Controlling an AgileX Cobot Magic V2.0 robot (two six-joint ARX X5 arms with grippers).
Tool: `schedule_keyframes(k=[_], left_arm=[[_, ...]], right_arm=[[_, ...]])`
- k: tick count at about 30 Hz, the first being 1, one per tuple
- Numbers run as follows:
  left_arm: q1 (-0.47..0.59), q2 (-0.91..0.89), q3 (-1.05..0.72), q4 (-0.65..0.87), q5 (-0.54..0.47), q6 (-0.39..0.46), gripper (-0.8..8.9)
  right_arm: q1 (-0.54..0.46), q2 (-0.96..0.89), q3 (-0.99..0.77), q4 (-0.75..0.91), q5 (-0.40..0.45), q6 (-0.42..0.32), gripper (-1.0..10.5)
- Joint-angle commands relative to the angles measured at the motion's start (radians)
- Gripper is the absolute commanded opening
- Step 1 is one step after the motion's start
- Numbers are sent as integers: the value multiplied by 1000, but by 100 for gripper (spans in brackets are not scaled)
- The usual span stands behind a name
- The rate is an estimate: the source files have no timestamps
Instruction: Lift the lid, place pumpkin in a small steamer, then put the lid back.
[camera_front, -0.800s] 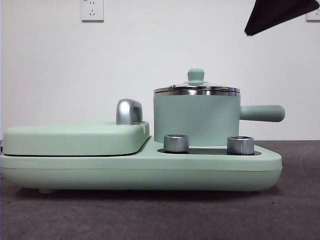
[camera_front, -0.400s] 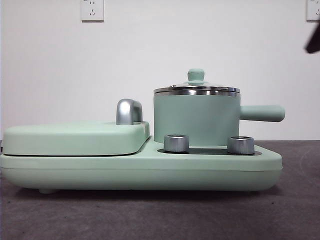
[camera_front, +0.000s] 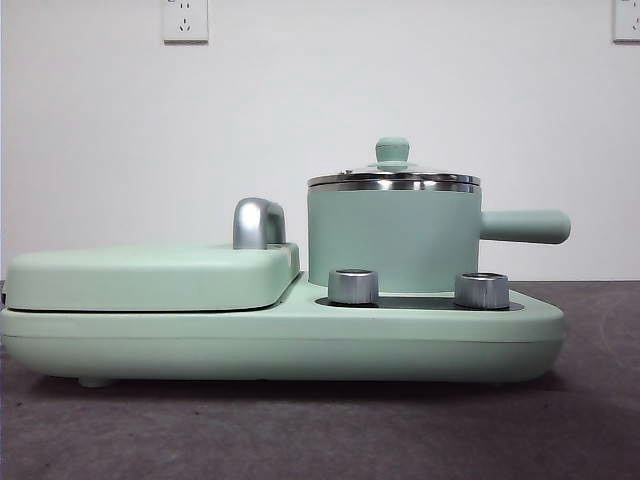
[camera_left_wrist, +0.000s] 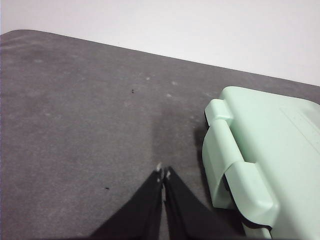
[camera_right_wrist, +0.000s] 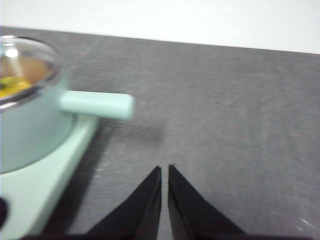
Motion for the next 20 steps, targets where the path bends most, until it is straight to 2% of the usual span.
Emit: schedule_keyframes(k=[1,11,16,20], left_arm=[[0,-1,-20,8,-2,-8,7],[0,-1,-20,8,-2,-8,7],[0,-1,-20,8,-2,-8,7],[0,-1,-20,8,-2,-8,7]], right_arm=[[-30,-40,-53,40,-1,14,21],[-58,-221,-264,168,-1,14,21],[-58,-333,-326,135,-1,18,21],[-58,-333,-326,130,-1,18,21]])
